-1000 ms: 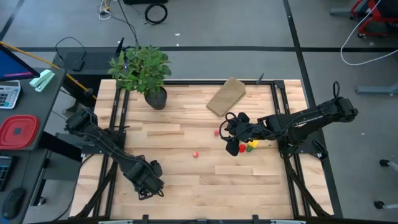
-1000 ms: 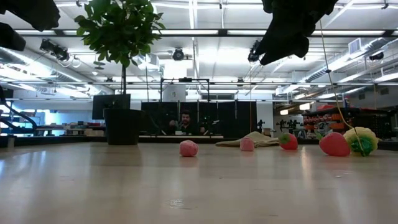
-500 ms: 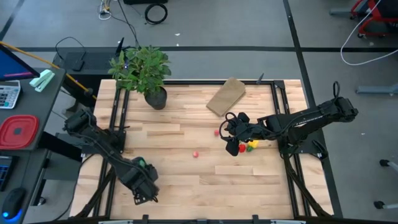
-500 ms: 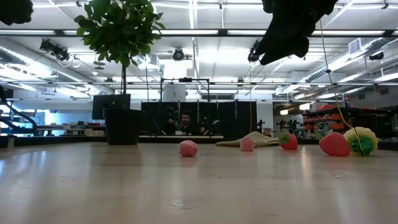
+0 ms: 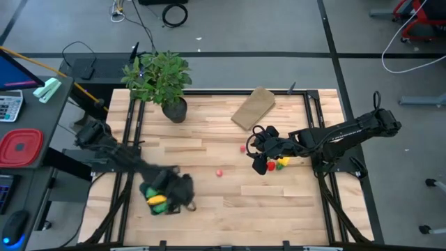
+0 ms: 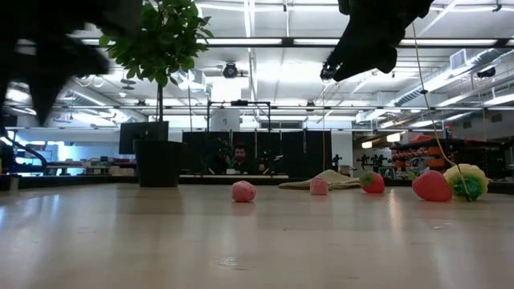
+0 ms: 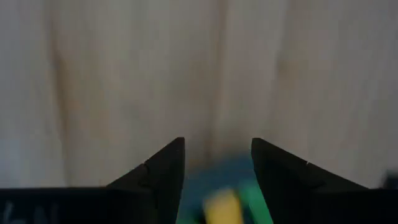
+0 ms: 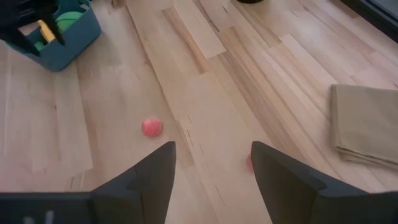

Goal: Pick and placing Produce into tupperware
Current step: Put the bottom pink peach into the blue bin

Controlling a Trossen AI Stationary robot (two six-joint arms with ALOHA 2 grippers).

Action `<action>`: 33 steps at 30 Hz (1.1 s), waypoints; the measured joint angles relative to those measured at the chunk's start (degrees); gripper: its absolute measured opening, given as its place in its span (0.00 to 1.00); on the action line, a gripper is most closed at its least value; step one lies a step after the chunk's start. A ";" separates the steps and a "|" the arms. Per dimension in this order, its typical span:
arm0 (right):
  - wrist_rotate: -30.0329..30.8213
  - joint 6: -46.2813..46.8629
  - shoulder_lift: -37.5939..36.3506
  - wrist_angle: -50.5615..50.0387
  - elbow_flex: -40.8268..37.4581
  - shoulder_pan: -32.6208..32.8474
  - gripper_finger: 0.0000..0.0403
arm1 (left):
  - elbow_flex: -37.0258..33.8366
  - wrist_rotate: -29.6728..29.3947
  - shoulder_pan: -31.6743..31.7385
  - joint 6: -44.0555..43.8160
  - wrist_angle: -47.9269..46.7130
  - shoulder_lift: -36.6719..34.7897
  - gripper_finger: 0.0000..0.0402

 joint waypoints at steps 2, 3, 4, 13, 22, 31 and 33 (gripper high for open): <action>0.00 -0.01 0.00 0.03 0.00 0.01 0.55 | 0.00 -2.19 3.31 5.19 3.95 0.00 0.49; 0.00 -0.01 0.00 0.03 0.00 0.01 0.54 | 0.00 -2.98 4.89 7.49 5.99 0.00 0.49; 0.00 -0.02 0.00 0.03 0.00 0.01 0.55 | 0.00 -3.40 6.40 9.74 7.75 0.00 0.49; -0.70 -0.83 0.00 0.03 0.00 0.02 0.55 | 0.00 -5.50 16.58 22.98 20.62 0.05 0.46; 0.11 -0.96 0.00 0.01 0.00 -0.11 0.55 | 0.01 -5.48 20.94 24.07 30.93 2.79 0.47; 0.61 -0.96 0.00 -0.21 0.00 -0.11 0.55 | 0.00 -3.88 20.70 18.25 35.81 11.77 0.44; 0.61 -0.96 0.00 -0.23 0.00 -0.11 0.55 | -0.04 -3.91 20.74 17.23 35.48 12.46 0.43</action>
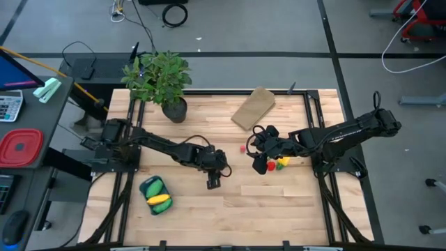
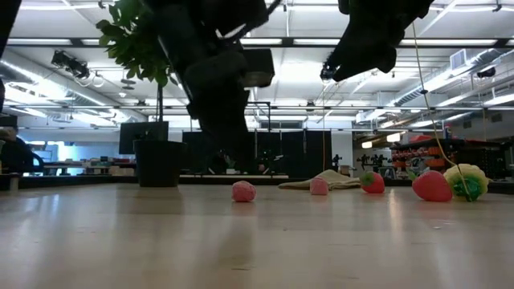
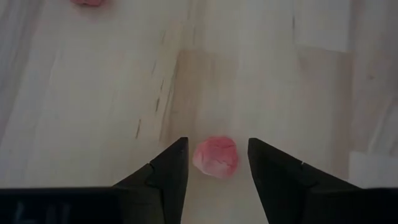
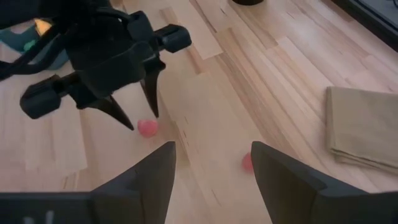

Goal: Pick and placing Produce into tupperware
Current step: Put the bottom pink peach into the blue bin

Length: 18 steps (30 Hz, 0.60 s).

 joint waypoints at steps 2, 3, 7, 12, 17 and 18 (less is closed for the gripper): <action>0.01 0.00 0.00 -0.07 0.00 0.00 0.55 | 0.02 0.00 0.02 -0.05 0.13 0.41 0.43; 0.02 0.00 0.00 -0.05 0.00 0.00 0.55 | 0.02 0.00 0.02 -0.11 0.11 0.50 0.43; 0.02 0.00 0.00 -0.20 0.00 0.00 0.55 | 0.04 0.13 -0.02 -1.70 -0.88 0.67 0.44; 0.02 0.00 -0.01 -0.20 0.00 0.00 0.55 | -1.37 1.33 -0.28 -3.12 -0.24 0.81 0.44; 0.04 0.00 0.00 -0.20 0.00 0.00 0.55 | -2.32 1.40 -0.65 -4.24 0.83 0.81 0.44; 0.04 0.00 0.00 -0.20 0.00 0.00 0.55 | -2.32 1.44 -0.66 -4.24 0.95 0.81 0.44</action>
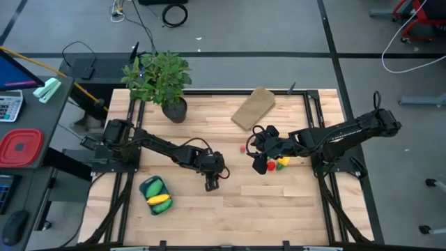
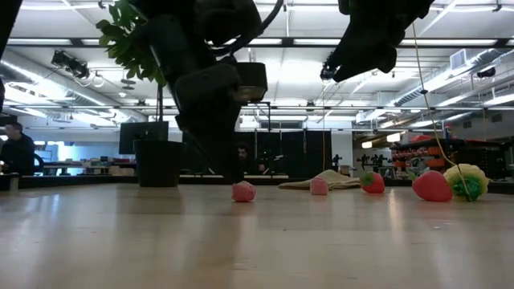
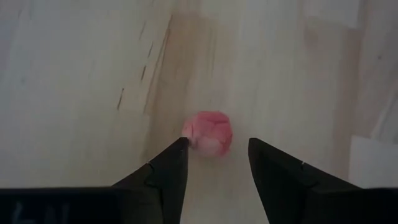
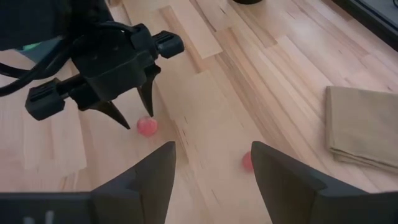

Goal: Pick and placing Produce into tupperware
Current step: Put the bottom pink peach into the blue bin

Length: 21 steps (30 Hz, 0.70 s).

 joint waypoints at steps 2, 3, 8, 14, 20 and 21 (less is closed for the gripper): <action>0.00 0.00 0.00 0.00 0.00 0.00 0.55 | 0.00 0.00 0.03 0.01 0.01 0.00 0.44; 0.00 0.00 0.00 0.01 0.00 0.00 0.55 | 0.00 0.00 0.11 0.12 0.19 0.00 0.44; 0.00 0.02 0.00 0.02 0.00 0.00 0.54 | 0.04 -0.10 0.83 0.15 1.05 1.00 0.43; 0.01 0.01 -0.02 0.38 0.02 0.00 0.55 | 0.17 -0.59 0.78 0.37 3.16 4.07 0.44; 0.01 0.02 -0.01 0.26 0.02 0.00 0.54 | 0.17 -0.59 1.05 0.41 3.91 4.52 0.43; 0.00 0.01 0.00 0.46 0.02 0.00 0.55 | 0.15 -0.36 1.09 0.37 4.02 4.52 0.42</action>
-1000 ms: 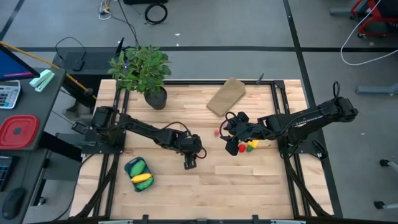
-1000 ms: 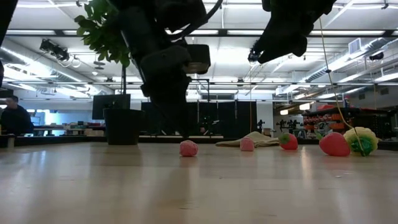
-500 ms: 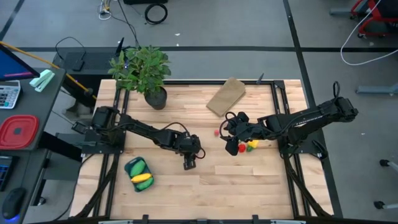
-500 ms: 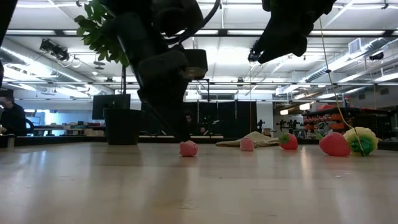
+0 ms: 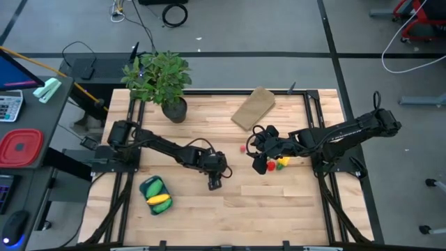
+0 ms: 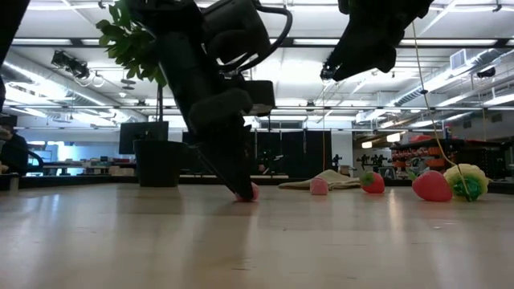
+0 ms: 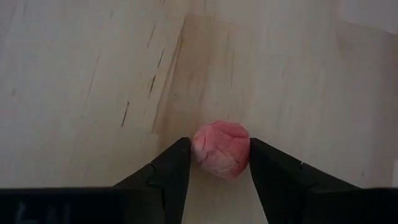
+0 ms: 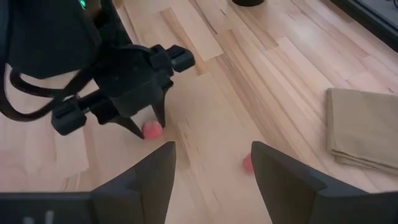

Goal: Pick and placing Produce into tupperware
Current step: Put the bottom pink peach into the blue bin

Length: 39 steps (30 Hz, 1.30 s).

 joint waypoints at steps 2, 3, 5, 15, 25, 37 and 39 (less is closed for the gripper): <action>0.00 0.01 0.00 -0.05 0.00 0.00 0.55 | 0.00 0.04 0.11 0.09 0.11 0.02 0.42; 0.00 0.00 -0.01 -0.05 0.00 0.00 0.55 | -0.01 0.06 0.18 0.29 0.15 0.02 0.42; 0.00 0.01 0.00 -0.05 0.00 0.00 0.55 | -0.04 0.23 0.25 0.39 0.20 0.04 0.42; 0.00 0.01 0.00 -0.05 0.00 0.00 0.54 | -0.35 1.63 0.25 0.83 -2.66 -2.45 0.18; 0.00 0.01 0.00 -0.12 0.00 0.00 0.54 | -0.25 3.92 -3.06 -6.91 -27.93 -17.66 0.14; 0.13 0.01 0.00 -0.52 0.00 0.00 0.55 | -0.22 6.13 -21.10 -34.54 -46.88 -28.74 0.15; 0.15 0.01 -0.01 -0.53 0.00 0.00 0.55 | -0.22 7.21 -24.39 -37.61 -46.85 -28.70 0.15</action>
